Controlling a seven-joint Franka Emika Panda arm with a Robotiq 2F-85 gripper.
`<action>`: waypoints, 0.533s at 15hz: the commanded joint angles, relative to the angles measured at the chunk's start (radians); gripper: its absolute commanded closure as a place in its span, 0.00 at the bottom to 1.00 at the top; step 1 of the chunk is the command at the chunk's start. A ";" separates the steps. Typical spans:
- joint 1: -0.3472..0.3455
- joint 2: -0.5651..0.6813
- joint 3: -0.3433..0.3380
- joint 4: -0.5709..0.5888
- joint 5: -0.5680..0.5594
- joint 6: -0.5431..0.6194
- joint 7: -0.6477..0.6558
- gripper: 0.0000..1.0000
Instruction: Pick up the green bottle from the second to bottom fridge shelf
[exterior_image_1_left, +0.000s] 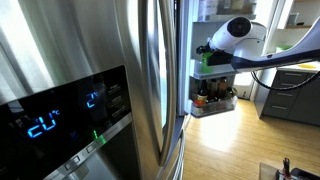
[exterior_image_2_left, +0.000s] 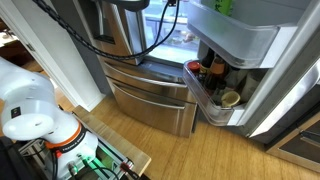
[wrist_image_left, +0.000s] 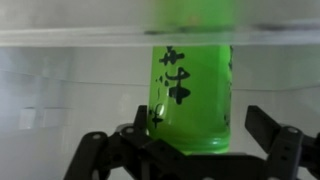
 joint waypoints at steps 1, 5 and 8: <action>0.026 0.037 -0.038 0.028 -0.028 0.035 0.033 0.26; 0.002 0.042 -0.016 0.030 -0.013 0.067 0.039 0.54; 0.001 0.023 -0.010 0.022 -0.029 0.079 0.045 0.56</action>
